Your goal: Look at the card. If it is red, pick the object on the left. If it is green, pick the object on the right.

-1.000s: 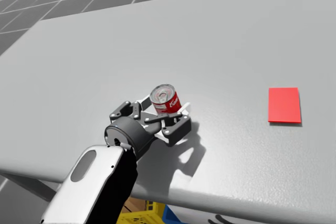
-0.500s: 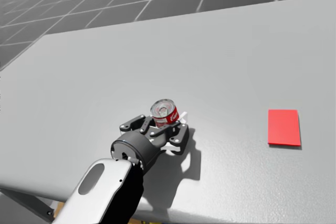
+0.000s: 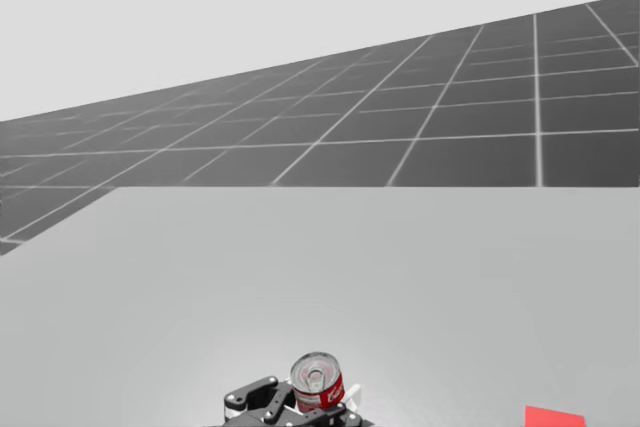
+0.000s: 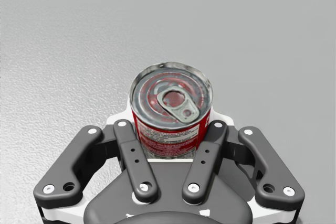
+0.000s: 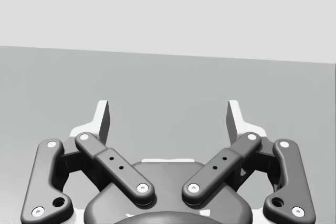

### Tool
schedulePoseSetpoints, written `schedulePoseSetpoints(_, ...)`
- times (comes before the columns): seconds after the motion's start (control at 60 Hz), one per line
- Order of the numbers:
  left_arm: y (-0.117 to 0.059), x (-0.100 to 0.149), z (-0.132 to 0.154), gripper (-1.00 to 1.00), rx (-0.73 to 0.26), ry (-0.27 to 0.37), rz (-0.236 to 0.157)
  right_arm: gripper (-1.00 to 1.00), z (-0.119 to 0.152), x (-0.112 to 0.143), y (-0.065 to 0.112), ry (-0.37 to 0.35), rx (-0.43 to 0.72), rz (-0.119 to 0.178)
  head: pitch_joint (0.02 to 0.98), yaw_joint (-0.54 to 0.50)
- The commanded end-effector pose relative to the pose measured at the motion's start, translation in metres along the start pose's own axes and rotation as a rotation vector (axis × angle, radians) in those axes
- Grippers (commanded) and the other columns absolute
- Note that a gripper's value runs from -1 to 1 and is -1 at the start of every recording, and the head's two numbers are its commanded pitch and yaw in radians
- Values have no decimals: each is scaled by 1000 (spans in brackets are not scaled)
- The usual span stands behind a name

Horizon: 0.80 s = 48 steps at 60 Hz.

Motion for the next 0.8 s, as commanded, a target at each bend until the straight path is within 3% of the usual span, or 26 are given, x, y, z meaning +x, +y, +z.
schedulePoseSetpoints(0.017, -5, -16, 2, 1000, -88, 56, -24, -1000, 0, 0, -1, -1, 1, -1, 423, 439)
schedulePoseSetpoints(0.133, -5, -5, 5, 1000, -83, 27, -30, -1000, 0, 0, -1, 0, 1, 0, 422, 440)
schedulePoseSetpoints(0.483, 1, 73, 25, 1000, -59, -120, -97, -1000, -1, 0, -3, 4, 10, 3, 423, 450)
schedulePoseSetpoints(0.8, -4, 167, 51, 1000, -33, -321, -175, -1000, -1, -2, -1, 15, 14, 12, 415, 452)
